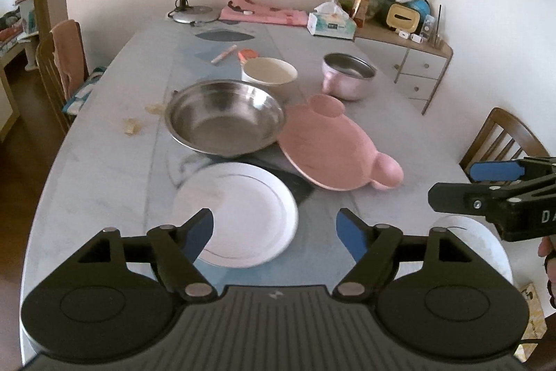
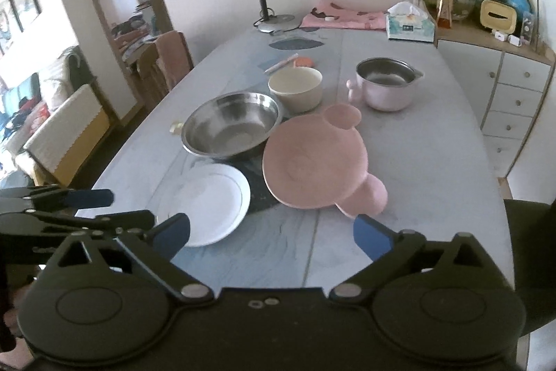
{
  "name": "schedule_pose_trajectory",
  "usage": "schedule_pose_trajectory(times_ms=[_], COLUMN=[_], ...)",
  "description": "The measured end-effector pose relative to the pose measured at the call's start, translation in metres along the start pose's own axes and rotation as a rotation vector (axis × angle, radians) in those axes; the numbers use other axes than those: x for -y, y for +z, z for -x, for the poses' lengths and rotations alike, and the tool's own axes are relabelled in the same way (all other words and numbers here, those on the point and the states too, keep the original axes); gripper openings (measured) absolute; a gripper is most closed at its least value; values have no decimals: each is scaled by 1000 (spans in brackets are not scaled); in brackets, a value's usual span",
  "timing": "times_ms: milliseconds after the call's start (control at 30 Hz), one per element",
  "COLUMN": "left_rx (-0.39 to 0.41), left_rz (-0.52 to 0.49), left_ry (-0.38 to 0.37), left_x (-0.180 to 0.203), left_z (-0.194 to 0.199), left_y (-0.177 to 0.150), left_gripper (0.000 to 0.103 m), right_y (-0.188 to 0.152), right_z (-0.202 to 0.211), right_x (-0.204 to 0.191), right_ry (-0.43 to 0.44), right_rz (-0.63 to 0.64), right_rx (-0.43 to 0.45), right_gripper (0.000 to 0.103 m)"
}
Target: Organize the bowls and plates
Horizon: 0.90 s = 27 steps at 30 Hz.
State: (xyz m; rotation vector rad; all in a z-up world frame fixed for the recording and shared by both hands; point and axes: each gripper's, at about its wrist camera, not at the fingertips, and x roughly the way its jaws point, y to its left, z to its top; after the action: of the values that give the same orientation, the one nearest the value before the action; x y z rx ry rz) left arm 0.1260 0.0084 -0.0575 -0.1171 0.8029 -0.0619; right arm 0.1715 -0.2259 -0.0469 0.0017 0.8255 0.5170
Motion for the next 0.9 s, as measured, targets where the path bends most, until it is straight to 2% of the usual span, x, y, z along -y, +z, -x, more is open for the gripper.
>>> schedule_pose_trajectory(times_ms=[167,333,600,900], left_rx=[-27,-74,-134,-199], left_rz=[-3,-14,-32,-23], left_ry=[-3,2,10,-10], left_x=[-36,-69,-100,-114], left_z=[-18,-52,-105,-142], left_y=[5,9,13,11], left_gripper=[78,78,78,77], right_y=[3,5,8,6], right_z=[-29,-63,-117,-166], right_x=[-20,-32,-44,-44], right_ry=[-25,-45,-62,-57], right_rz=[-26,-30,-36,-54], right_rx=[-18,-45,-119,-216], right_gripper=[102,102,98,77])
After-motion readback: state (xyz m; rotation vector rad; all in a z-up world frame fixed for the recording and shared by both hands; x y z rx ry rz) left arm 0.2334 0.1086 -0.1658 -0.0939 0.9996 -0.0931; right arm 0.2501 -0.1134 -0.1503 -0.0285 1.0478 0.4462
